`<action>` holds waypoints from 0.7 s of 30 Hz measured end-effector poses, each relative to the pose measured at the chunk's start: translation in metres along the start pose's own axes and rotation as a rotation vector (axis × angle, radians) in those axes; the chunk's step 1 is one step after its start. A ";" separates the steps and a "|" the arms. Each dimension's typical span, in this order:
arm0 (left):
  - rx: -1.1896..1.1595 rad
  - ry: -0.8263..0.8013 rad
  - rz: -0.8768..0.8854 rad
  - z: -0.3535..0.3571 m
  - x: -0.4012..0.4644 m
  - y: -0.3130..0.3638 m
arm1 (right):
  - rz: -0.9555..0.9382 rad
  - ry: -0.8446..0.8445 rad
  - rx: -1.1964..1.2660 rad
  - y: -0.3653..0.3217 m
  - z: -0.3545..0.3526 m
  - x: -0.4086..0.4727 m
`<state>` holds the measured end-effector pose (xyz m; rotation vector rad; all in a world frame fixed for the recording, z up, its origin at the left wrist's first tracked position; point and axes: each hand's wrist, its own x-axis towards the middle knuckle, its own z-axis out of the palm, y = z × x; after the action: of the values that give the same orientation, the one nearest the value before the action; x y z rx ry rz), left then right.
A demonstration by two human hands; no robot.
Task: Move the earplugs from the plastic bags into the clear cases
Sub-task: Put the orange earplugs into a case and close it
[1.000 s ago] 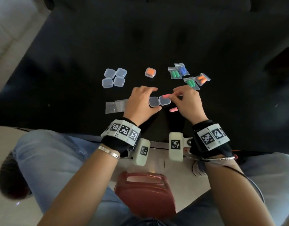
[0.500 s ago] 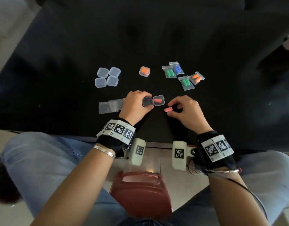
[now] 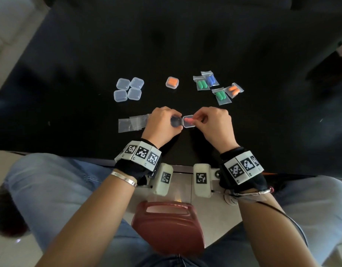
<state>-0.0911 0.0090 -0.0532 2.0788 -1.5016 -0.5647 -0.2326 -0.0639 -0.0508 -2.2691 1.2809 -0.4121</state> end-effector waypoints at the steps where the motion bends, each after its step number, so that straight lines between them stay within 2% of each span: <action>1: 0.002 -0.003 0.013 -0.001 0.000 0.002 | 0.012 0.038 0.010 0.000 0.000 0.002; 11: 0.081 -0.010 0.084 0.001 -0.002 0.002 | 0.032 0.100 0.128 0.008 -0.013 -0.005; 21: 0.103 -0.054 0.106 0.002 0.001 0.001 | 0.001 0.009 0.137 0.008 -0.011 -0.008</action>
<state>-0.0930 0.0079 -0.0538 2.0603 -1.6929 -0.5169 -0.2474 -0.0636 -0.0465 -2.1541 1.2199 -0.4945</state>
